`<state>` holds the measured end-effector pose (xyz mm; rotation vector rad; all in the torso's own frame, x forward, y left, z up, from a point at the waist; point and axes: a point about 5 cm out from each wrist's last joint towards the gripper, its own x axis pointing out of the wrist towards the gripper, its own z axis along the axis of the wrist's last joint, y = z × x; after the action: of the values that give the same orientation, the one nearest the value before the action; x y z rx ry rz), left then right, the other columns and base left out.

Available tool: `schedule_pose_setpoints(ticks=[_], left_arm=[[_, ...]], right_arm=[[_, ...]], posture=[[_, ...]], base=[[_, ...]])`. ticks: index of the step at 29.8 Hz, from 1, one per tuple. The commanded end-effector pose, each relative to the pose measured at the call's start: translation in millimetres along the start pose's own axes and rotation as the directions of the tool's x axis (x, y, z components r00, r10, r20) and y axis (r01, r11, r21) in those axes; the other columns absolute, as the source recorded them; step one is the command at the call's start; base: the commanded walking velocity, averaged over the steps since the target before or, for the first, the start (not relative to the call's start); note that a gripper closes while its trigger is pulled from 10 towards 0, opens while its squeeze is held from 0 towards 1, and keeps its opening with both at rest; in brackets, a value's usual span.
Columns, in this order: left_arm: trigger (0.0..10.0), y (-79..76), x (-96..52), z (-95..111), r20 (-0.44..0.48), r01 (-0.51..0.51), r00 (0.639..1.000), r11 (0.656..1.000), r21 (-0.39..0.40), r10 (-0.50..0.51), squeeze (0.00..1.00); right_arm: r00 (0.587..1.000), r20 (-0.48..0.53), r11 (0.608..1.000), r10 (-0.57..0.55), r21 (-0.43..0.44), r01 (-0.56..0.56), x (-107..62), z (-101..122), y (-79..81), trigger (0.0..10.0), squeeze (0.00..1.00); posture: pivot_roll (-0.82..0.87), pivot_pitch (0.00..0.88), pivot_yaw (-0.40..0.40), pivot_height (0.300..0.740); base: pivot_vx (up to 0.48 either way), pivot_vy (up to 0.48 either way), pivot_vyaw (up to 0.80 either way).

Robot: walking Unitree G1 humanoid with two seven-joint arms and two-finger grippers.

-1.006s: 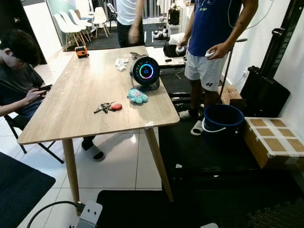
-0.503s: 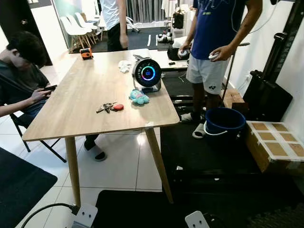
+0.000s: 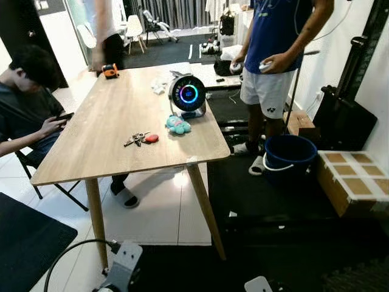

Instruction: Hang keys on a hook

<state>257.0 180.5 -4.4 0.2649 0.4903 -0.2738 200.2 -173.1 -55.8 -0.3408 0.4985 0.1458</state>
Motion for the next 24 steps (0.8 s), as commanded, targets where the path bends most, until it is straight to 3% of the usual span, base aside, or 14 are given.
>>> schedule_pose_setpoints(ticks=[1, 9, 10, 16, 17, 24], left_arm=[[10.0, -2.1, 0.4, 0, -0.014, 0.023, 1.0, 1.0, 0.007, -0.023, 0.0], [10.0, -1.7, 4.8, 9, 0.009, 0.011, 1.0, 0.999, -0.031, -0.01, 0.0], [10.0, -7.5, 8.3, 9, 0.009, 0.004, 1.0, 0.998, -0.062, -0.003, 0.0], [10.0, -24.0, 16.4, 16, 0.025, 0.012, 1.0, 0.996, -0.091, -0.01, 0.0], [10.0, -30.2, 19.6, 21, 0.039, 0.019, 0.999, 0.995, -0.099, -0.016, 0.0], [10.0, -35.4, 25.4, 34, 0.084, 0.021, 0.996, 0.995, -0.093, -0.013, 0.0]], right_arm=[[0.999, -0.034, 1.0, -0.002, 0.021, 0.003, -5.3, -9, 6.7, 10.0, 0.0], [0.999, -0.046, 1.0, 0.016, 0.005, -0.016, -9.2, -14, 10.3, 10.0, 0.0], [0.999, -0.033, 0.999, 0.032, -0.032, -0.033, -6.9, -11, 3.1, 10.0, 0.0], [0.999, -0.016, 0.995, 0.031, -0.094, -0.032, -2.3, -5, -20.0, 10.0, 0.0], [1.0, -0.009, 0.994, 0.015, -0.107, -0.016, -0.8, -3, -31.8, 10.0, 0.0], [0.999, 0.006, 0.996, -0.052, -0.074, 0.052, 1.8, 4, -55.7, 10.0, 0.0]], posture=[[0.04, 0.108, 0.183, 0.74], [0.03, 0.11, 0.143, 0.74], [0.02, 0.111, 0.096, 0.74], [0.0, 0.108, 0.043, 0.74], [-0.01, 0.106, 0.026, 0.74], [-0.04, 0.101, 0.014, 0.74]], base=[[0.0, 0.0, 0.0], [0.0, 0.0, 0.0], [0.0, 0.0, 0.0], [0.0, 0.0, 0.0], [0.0, 0.0, 0.0], [0.0, 0.0, 0.0]])
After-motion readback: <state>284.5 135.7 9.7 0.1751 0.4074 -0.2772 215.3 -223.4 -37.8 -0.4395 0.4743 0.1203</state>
